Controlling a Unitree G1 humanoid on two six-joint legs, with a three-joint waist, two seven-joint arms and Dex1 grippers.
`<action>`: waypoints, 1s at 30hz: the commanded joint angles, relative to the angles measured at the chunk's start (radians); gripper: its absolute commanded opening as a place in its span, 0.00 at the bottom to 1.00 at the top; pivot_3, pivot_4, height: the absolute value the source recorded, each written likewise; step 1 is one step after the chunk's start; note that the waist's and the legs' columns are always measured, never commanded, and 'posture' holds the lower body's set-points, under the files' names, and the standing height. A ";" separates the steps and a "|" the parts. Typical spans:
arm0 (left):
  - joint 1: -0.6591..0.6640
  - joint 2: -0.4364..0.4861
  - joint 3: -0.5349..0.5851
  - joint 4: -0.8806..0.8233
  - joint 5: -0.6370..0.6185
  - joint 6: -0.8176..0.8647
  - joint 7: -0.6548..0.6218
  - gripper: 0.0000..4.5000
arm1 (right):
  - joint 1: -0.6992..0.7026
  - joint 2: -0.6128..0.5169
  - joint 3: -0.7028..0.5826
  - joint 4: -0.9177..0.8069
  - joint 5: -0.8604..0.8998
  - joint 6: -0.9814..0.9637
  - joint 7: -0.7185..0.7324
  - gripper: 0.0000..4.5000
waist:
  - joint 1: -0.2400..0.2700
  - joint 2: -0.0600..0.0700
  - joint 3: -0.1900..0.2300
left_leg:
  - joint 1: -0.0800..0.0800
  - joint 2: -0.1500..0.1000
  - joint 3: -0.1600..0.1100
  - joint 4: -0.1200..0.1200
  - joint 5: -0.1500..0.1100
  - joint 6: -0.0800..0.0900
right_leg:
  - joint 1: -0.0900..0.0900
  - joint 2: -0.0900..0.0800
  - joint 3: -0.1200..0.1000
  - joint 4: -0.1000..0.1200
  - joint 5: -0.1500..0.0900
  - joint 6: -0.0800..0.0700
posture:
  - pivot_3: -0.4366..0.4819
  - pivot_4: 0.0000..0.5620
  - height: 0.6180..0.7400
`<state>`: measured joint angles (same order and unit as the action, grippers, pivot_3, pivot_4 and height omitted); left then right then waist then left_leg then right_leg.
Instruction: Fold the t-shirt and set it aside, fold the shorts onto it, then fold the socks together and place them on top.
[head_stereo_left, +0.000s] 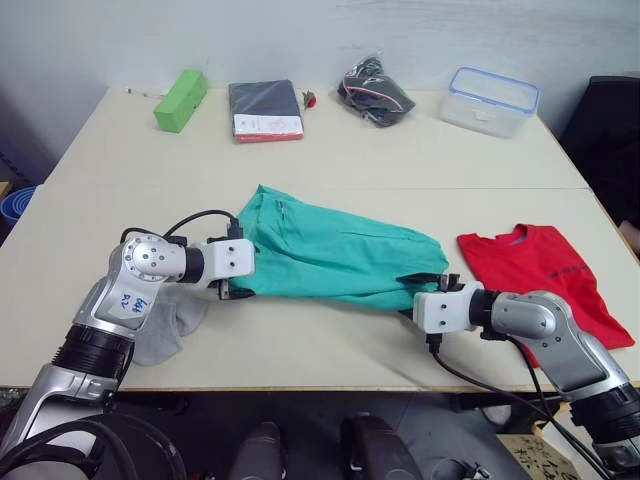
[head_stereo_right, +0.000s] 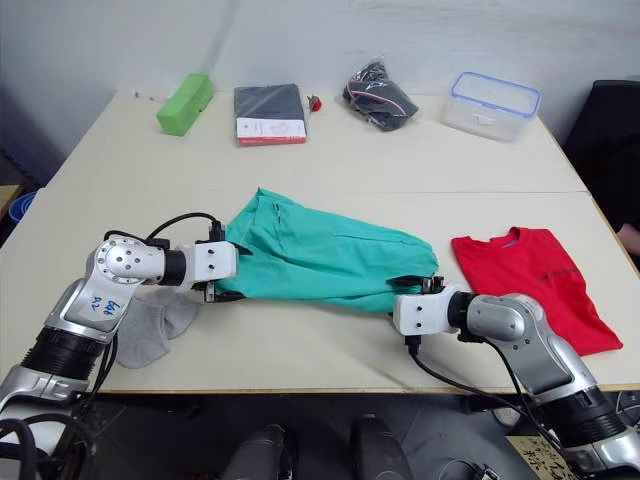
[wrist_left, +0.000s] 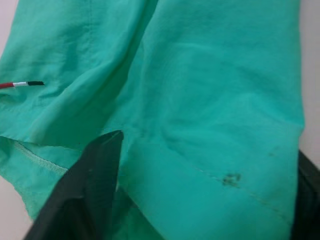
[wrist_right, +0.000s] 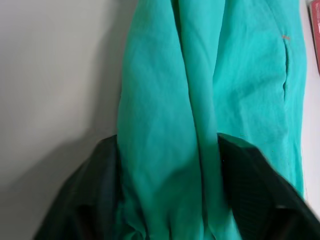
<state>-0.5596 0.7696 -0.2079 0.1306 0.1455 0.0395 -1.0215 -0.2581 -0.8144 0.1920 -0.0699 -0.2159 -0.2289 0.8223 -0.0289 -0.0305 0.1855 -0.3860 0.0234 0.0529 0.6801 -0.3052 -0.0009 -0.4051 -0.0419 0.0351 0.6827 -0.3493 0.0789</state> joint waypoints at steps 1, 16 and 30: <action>0.033 0.031 -0.025 0.016 0.022 0.013 -0.035 0.59 | -0.016 -0.010 -0.017 0.017 0.017 -0.035 0.010 0.28 | -0.001 0.000 0.000 | 0.000 0.000 0.000 0.000 0.000 0.000 | 0.000 0.000 0.000 0.000 0.000 0.000 | 0.48 0.27 1.00; 0.136 0.098 -0.008 -0.309 -0.197 0.359 -0.268 0.01 | -0.049 -0.080 -0.001 0.128 0.117 -0.323 0.162 0.00 | -0.010 0.002 0.000 | 0.007 0.001 0.000 -0.006 0.000 0.000 | 0.007 0.000 0.000 -0.004 0.000 0.000 | 0.48 0.27 1.00; 0.245 0.149 -0.001 -0.493 -0.224 0.468 -0.125 0.01 | -0.046 -0.144 -0.020 0.301 0.154 -0.614 0.175 0.00 | -0.007 0.002 0.001 | 0.016 0.001 0.000 -0.014 0.000 -0.001 | 0.015 0.000 0.001 -0.011 -0.001 -0.001 | 0.48 0.27 1.00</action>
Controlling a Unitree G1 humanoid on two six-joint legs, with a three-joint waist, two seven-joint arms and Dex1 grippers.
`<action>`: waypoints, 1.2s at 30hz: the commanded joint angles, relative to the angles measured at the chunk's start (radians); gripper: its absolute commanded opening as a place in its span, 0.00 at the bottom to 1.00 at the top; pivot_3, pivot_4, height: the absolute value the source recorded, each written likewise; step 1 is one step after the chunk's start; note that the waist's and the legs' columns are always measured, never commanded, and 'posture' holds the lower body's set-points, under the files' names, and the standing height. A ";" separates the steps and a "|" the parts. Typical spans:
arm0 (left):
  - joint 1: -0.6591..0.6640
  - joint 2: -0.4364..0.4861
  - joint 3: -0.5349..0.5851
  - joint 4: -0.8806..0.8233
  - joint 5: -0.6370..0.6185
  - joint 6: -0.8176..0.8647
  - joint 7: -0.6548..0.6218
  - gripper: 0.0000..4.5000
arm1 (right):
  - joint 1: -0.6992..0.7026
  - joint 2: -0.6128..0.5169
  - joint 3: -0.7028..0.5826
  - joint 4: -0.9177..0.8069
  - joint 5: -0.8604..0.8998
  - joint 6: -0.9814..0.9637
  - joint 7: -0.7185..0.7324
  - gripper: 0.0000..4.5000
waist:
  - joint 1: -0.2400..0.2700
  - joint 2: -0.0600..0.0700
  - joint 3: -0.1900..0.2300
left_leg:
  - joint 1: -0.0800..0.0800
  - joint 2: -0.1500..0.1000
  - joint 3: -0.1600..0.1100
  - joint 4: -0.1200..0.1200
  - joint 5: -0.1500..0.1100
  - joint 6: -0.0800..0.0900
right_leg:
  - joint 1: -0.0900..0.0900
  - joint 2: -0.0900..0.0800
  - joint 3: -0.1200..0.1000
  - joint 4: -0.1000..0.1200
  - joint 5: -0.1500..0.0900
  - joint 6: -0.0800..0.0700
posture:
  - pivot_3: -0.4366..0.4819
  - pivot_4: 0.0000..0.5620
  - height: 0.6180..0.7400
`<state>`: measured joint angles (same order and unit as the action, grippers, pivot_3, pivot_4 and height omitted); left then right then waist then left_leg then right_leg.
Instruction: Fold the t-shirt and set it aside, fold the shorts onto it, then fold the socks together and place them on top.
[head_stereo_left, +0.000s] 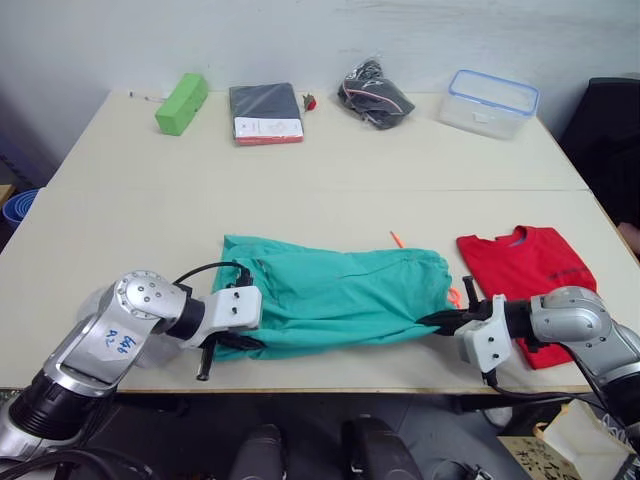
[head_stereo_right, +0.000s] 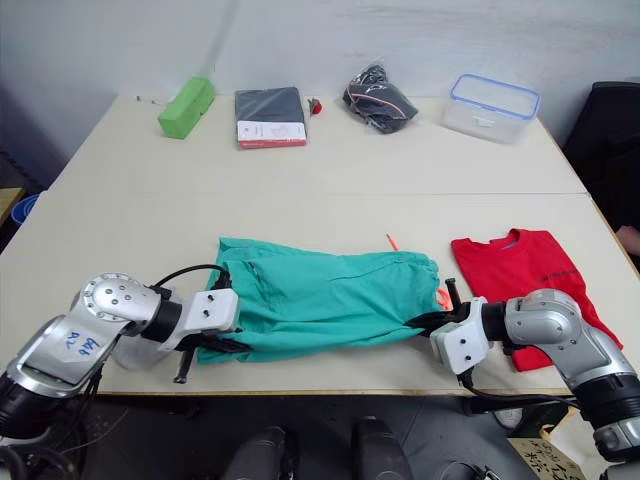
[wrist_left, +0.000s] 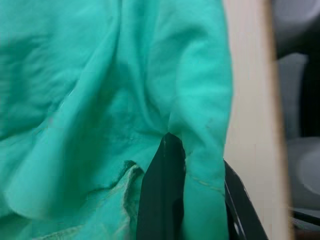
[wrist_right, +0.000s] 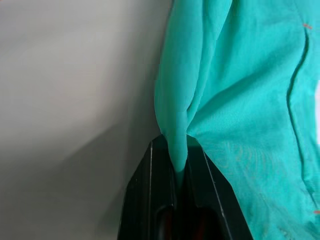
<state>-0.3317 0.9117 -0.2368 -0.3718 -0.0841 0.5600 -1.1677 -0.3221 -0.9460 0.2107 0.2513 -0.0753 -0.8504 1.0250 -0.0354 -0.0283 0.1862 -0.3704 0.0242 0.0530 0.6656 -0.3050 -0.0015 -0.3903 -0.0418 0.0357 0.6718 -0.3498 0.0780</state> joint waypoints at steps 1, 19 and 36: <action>0.023 0.008 0.047 0.019 -0.020 -0.037 0.016 0.05 | 0.042 -0.022 -0.052 -0.044 0.031 0.030 -0.035 0.05 | 0.001 0.000 0.000 | 0.000 0.000 0.000 -0.001 0.000 0.000 | 0.000 0.000 0.000 0.000 0.000 0.000 | 0.48 0.27 1.00; -0.417 -0.226 0.023 0.413 -0.285 0.155 -0.013 0.75 | 0.791 0.103 -0.561 -1.002 0.811 1.299 -0.504 0.93 | 0.022 0.002 -0.001 | 0.002 -0.001 -0.005 -0.001 0.001 -0.003 | 0.007 0.000 -0.004 -0.005 0.000 0.000 | 0.48 0.27 1.00; -0.423 -0.379 -0.178 0.714 0.006 -0.212 -0.028 0.01 | 0.620 0.411 -0.472 -0.792 1.525 1.657 -1.144 1.00 | 0.006 -0.001 -0.001 | -0.001 0.001 -0.005 -0.003 0.001 -0.002 | 0.004 0.000 -0.003 -0.009 0.000 0.001 | 0.48 0.27 1.00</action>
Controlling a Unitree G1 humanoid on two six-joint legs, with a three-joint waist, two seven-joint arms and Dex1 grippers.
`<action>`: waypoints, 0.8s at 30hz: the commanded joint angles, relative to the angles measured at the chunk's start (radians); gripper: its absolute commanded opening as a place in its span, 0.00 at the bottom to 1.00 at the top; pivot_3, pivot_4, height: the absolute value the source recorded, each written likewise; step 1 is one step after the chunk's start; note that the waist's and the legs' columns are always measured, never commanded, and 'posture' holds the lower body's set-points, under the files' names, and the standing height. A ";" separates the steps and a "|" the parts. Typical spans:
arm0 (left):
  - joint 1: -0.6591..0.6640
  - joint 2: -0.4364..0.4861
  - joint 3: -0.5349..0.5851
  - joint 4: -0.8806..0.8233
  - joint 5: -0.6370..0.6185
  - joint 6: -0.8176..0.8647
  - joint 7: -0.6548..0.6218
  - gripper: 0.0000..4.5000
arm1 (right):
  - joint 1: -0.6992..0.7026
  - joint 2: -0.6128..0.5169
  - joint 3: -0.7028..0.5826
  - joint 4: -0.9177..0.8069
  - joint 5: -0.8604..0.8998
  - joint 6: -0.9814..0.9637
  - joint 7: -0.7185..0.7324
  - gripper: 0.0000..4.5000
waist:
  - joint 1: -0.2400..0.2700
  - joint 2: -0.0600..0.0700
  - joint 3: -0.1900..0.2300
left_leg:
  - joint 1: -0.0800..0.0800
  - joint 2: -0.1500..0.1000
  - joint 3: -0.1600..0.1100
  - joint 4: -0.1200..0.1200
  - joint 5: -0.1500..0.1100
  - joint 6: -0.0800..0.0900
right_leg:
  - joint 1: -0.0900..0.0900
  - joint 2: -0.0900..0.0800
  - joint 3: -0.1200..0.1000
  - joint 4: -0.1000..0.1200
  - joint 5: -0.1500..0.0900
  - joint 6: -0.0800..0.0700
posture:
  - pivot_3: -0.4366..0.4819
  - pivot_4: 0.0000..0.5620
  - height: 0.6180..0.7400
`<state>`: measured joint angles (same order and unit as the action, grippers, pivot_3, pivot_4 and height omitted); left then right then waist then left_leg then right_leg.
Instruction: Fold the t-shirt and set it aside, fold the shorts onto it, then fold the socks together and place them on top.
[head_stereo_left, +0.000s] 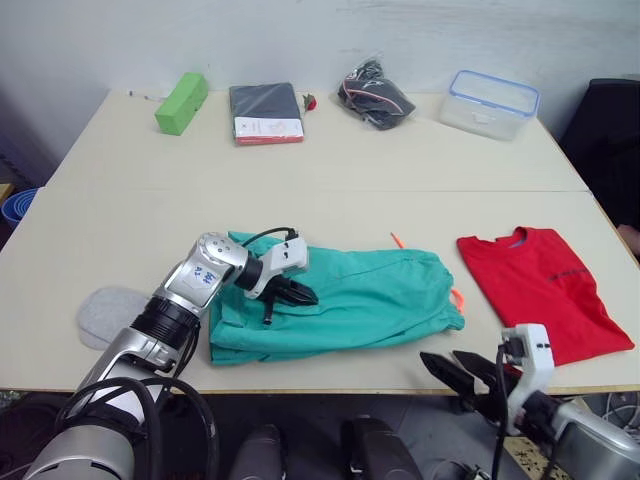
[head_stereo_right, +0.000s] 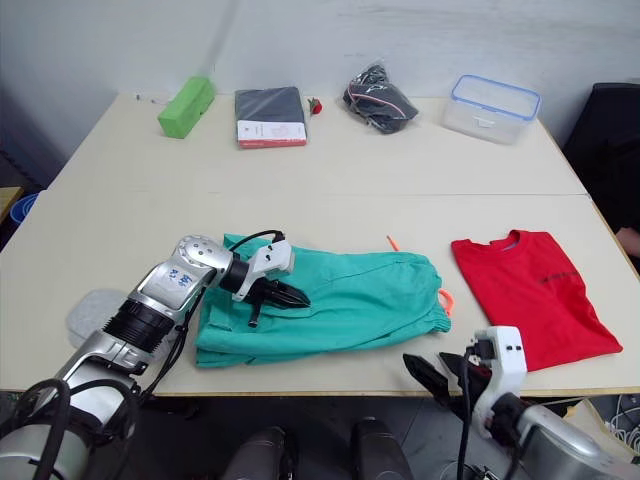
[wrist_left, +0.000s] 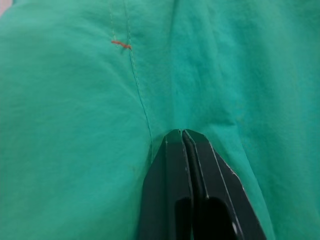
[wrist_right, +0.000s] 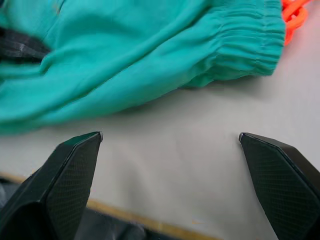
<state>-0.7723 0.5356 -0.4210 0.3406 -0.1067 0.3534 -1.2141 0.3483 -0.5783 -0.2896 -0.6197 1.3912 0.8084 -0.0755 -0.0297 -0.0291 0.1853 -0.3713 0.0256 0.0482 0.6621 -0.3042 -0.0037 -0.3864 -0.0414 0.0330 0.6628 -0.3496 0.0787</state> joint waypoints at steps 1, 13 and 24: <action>0.020 -0.004 0.007 -0.002 0.036 -0.002 0.027 0.01 | -0.084 0.067 0.039 0.112 0.069 -0.002 -0.044 1.00 | 0.000 -0.001 0.000 | 0.000 0.000 0.000 0.000 0.000 0.000 | 0.000 0.000 0.000 0.000 0.000 0.000 | 0.48 0.27 1.00; 0.048 -0.015 0.064 -0.010 0.067 0.006 0.133 0.00 | -0.367 0.213 0.119 0.363 -0.068 -0.011 -0.027 0.79 | -0.007 -0.005 -0.005 | 0.002 0.001 -0.001 -0.001 0.000 0.001 | 0.002 0.000 -0.001 -0.001 0.002 0.000 | 0.48 0.27 1.00; 0.081 -0.019 0.084 -0.033 0.064 0.012 0.175 0.00 | -0.531 0.064 0.195 0.169 -0.314 -0.051 0.269 0.00 | -0.008 0.003 -0.002 | -0.005 0.000 0.000 -0.002 0.000 0.001 | -0.006 -0.001 -0.001 0.000 0.002 0.000 | 0.48 0.27 1.00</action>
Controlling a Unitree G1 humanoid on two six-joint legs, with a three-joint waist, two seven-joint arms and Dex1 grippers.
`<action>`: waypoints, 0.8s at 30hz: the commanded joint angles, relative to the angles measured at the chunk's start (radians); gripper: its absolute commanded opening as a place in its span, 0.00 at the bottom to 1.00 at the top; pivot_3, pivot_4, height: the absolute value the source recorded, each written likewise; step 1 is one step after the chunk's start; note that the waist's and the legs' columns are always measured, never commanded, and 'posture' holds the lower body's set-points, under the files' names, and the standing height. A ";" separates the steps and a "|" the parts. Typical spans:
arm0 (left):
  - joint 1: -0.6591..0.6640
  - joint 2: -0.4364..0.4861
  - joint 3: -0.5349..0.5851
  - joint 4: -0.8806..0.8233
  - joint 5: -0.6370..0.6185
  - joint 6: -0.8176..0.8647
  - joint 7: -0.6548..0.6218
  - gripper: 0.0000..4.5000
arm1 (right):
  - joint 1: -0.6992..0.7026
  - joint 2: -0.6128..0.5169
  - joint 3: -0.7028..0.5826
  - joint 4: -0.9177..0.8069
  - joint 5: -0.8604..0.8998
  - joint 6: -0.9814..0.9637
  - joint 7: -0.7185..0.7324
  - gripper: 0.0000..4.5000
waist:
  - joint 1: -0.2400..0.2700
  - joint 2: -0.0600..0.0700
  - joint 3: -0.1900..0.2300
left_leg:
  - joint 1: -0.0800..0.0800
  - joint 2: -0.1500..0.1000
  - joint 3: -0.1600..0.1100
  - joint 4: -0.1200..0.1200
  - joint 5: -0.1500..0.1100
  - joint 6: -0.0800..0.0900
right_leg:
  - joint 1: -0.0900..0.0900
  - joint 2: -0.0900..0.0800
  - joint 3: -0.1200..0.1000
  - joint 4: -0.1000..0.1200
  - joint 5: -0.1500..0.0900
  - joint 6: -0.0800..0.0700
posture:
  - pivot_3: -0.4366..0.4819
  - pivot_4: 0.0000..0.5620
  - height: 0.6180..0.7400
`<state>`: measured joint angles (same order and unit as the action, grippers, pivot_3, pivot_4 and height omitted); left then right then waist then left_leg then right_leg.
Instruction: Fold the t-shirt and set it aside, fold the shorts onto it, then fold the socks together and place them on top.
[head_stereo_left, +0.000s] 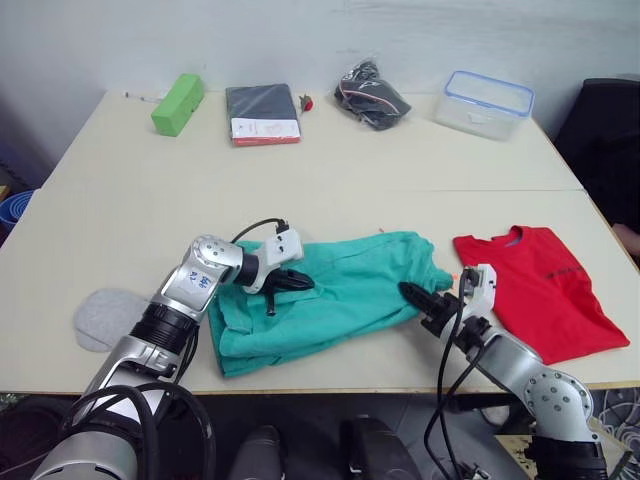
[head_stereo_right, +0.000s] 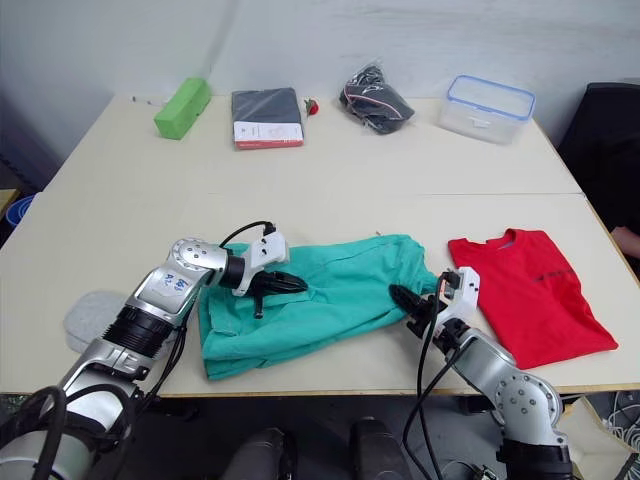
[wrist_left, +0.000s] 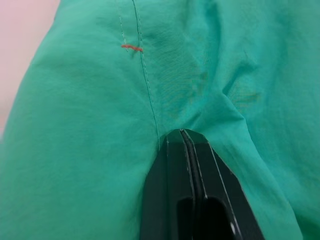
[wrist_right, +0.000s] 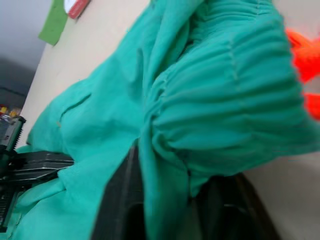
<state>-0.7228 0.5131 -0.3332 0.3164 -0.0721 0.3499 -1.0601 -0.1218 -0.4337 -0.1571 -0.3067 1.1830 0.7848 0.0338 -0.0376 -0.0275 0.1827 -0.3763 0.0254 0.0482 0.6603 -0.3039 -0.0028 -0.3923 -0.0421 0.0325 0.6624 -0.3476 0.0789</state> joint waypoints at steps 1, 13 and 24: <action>0.036 0.003 -0.003 -0.012 0.031 0.016 0.022 0.00 | -0.092 -0.110 0.103 -0.169 -0.147 -0.036 0.219 0.00 | 0.001 0.002 0.000 | 0.000 0.000 0.000 0.000 0.000 0.000 | -0.001 0.000 0.000 0.000 0.000 0.000 | 0.48 0.27 1.00; 0.087 0.028 0.101 -0.102 0.016 0.060 0.139 0.00 | -0.513 -0.152 0.599 0.004 -0.631 -0.236 0.855 0.00 | 0.005 0.001 0.000 | 0.000 0.000 0.000 0.000 0.000 0.000 | 0.000 0.000 0.000 -0.001 0.000 0.000 | 0.48 0.27 1.00; 0.447 0.287 0.477 -0.683 -0.197 0.413 0.145 0.00 | -0.675 0.062 0.718 0.273 -0.841 -0.432 1.101 0.00 | -0.018 0.001 0.001 | -0.001 0.000 -0.001 -0.010 0.001 -0.002 | -0.006 -0.001 -0.003 -0.002 -0.001 -0.002 | 0.48 0.27 1.00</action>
<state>-0.2926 0.7853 0.0748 -0.2923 -0.2346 0.7222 -0.9272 -0.7800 -0.3874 0.5709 -0.0290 0.3494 0.3847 1.1092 -0.0551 -0.0266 0.1837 -0.3774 0.0249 0.0474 0.6505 -0.3037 -0.0049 -0.3977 -0.0440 0.0296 0.6605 -0.3487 0.0765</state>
